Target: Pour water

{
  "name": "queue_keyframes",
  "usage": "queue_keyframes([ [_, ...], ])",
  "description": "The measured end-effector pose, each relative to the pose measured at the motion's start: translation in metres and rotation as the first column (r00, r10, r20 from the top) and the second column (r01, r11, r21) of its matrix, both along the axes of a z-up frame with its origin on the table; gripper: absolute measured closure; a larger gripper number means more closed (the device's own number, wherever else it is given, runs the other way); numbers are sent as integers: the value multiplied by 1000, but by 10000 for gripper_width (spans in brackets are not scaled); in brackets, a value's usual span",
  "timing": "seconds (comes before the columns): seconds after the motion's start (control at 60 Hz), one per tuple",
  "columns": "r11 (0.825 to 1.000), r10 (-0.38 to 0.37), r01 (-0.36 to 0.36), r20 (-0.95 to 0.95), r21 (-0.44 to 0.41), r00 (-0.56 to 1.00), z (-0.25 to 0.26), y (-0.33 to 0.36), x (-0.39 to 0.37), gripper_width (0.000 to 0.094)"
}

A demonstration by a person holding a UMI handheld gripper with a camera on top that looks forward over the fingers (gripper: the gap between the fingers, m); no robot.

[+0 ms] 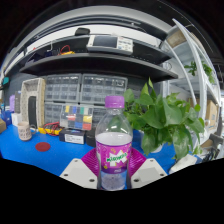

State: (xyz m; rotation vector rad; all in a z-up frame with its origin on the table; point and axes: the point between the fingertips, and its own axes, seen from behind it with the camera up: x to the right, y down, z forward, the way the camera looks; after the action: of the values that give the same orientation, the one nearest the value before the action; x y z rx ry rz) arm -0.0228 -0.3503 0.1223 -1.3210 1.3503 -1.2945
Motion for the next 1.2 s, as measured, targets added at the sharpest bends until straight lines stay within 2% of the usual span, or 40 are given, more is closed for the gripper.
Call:
queue_keyframes([
  [0.167,996,25,-25,-8,-84,1000,8,22,13,600],
  [0.233,985,45,-47,-14,-168,999,15,41,23,600],
  [0.283,968,63,-66,-20,-241,998,22,60,33,600],
  [0.333,941,95,-99,-28,-325,995,28,82,46,599],
  [0.383,904,108,-116,-43,-412,993,33,108,56,599],
  [0.467,816,147,-155,-60,-556,987,42,152,77,599],
  [0.533,722,176,-179,-73,-669,982,46,186,95,600],
  [0.583,642,194,-190,-83,-743,978,49,212,107,600],
  [0.667,490,209,-193,-101,-850,973,50,251,126,599],
  [0.733,360,220,-183,-107,-915,970,51,276,138,599],
  [0.817,218,230,-163,-112,-962,967,50,308,151,601],
  [0.967,-26,240,-124,-127,-992,962,46,345,170,601],
  [1.05,-188,226,-83,-126,-979,966,47,357,177,602],
  [1.15,-384,246,-11,-113,-923,963,52,373,184,602],
  [1.2,-468,252,35,-96,-883,963,56,382,185,602],
])
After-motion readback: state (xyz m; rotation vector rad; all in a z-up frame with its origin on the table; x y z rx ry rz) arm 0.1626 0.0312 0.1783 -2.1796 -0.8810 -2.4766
